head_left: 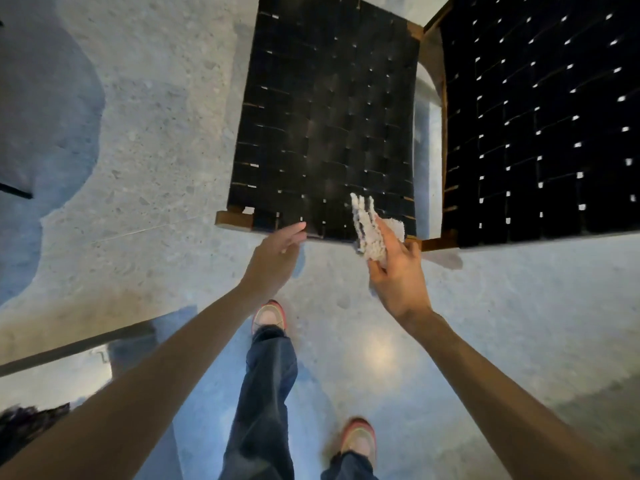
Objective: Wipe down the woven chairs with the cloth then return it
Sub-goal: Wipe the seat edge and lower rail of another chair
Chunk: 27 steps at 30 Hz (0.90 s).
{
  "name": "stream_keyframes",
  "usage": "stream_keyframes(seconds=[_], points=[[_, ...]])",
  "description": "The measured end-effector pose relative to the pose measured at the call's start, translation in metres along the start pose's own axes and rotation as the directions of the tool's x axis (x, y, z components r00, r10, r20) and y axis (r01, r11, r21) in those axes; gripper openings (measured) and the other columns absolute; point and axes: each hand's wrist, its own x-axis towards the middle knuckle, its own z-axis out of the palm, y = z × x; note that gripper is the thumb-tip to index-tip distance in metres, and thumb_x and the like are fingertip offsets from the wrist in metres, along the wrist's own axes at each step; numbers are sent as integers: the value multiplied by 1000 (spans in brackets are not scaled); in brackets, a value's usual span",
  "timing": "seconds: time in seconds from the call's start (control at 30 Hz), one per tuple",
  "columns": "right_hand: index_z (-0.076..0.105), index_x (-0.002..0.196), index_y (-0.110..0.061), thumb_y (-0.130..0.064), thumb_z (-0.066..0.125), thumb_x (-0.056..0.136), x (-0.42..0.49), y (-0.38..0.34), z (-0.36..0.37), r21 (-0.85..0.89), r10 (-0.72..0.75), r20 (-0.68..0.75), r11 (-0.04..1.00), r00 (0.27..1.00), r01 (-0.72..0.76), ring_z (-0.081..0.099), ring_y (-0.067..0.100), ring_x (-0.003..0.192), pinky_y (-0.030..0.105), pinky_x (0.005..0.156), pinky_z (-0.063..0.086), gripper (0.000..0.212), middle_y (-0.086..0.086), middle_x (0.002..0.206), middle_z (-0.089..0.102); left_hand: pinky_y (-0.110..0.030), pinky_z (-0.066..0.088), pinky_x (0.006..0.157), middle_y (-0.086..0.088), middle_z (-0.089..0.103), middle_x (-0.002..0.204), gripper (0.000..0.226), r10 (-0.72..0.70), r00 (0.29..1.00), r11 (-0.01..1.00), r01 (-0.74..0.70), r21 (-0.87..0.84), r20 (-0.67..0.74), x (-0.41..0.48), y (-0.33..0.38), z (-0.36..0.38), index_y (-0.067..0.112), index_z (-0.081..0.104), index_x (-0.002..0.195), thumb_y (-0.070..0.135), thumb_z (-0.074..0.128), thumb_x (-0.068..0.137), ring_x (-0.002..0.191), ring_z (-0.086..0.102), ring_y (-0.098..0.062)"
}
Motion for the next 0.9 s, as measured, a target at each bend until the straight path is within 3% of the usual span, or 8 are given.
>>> stream_keyframes(seconds=[0.07,0.17,0.27,0.43,0.53,0.63,0.7,0.9], points=[[24,150,-30,-16,55,95,-23,27,-27,14,-15,-41,1000,999,16,44,32,119,52,96,49,64,8,136,43,-13,40,88,-6,51,139,43,89,996,993,-90,76,21,-13,2,22,13,46,139,30,38,100,114,54,-19],[27,149,-30,-9,52,95,-46,55,-54,47,-3,-87,999,996,7,49,38,108,54,91,50,63,14,127,41,-17,39,92,-4,48,141,42,136,990,989,-138,50,33,-19,4,46,15,41,142,11,40,100,121,50,-18],[26,149,-31,-7,52,95,-57,76,-65,36,6,-120,999,993,-1,48,37,110,53,92,50,65,15,125,42,-14,41,77,0,46,144,45,164,985,981,-168,102,49,-12,9,67,21,40,143,8,40,100,104,52,-8],[23,149,-36,-10,55,95,-45,98,-46,55,41,-179,998,983,-32,48,24,106,49,93,50,68,10,122,42,-18,31,98,-1,43,144,45,267,960,915,-280,289,84,24,4,96,25,41,143,14,43,100,130,43,-18],[26,149,-36,-9,55,94,-26,113,-15,57,-35,-249,997,968,51,31,10,96,48,86,52,68,-7,101,54,-33,36,107,-1,45,143,46,345,931,847,-362,389,117,51,-12,115,25,42,142,12,43,98,126,46,-21],[32,147,-30,-10,55,92,-1,130,18,16,-111,-357,992,927,125,29,10,97,42,79,53,64,-5,116,57,-36,14,116,3,39,148,46,443,879,725,-466,508,174,82,-36,139,28,40,143,15,42,99,136,35,-19],[35,146,-27,-12,57,90,18,144,37,-70,-189,-431,982,882,176,29,8,96,24,78,42,62,-3,127,57,-36,9,117,5,36,150,46,503,842,632,-512,582,194,105,-49,151,30,37,144,19,42,100,141,25,-18],[47,139,-17,-13,64,86,70,185,76,-159,-228,-534,973,814,168,39,13,110,16,92,26,56,2,132,55,-27,23,94,8,55,127,33,758,649,403,-547,733,67,155,-80,170,27,59,128,29,51,96,117,43,-15]])
